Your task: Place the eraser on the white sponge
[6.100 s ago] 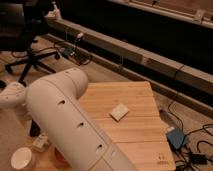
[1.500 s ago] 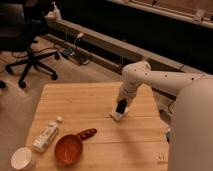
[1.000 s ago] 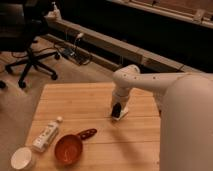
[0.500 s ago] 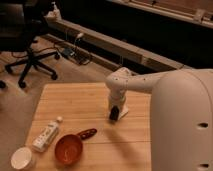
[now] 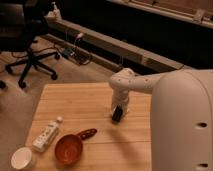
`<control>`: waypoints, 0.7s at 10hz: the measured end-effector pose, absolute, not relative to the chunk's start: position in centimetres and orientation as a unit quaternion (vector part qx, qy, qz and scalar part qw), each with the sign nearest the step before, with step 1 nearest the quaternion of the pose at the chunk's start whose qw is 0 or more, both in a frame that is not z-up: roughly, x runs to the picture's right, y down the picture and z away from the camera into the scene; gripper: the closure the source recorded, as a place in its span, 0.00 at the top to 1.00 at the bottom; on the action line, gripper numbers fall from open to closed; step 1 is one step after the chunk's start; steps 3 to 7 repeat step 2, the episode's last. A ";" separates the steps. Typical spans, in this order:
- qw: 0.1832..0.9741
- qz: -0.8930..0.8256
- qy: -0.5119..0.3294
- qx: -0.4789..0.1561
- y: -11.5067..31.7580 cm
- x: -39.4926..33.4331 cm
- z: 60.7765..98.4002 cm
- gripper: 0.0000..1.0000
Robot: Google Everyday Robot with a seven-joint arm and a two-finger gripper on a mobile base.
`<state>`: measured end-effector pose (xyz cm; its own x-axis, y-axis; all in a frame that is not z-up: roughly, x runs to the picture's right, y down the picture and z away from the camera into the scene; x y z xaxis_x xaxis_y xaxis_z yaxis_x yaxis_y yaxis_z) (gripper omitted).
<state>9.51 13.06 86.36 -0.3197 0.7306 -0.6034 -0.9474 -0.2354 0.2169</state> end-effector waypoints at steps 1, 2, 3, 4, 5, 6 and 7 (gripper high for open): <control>0.547 0.764 0.282 -0.194 13.1 9.7 86.4 0.80; 0.545 0.765 0.280 -0.196 13.1 9.7 86.5 0.80; 0.545 0.765 0.280 -0.196 13.1 9.7 86.5 0.80; 0.545 0.765 0.280 -0.196 13.1 9.7 86.5 0.80; 0.545 0.765 0.280 -0.196 13.1 9.7 86.5 0.80; 0.545 0.765 0.280 -0.196 13.1 9.7 86.5 0.80; 0.545 0.765 0.280 -0.196 13.1 9.7 86.5 0.80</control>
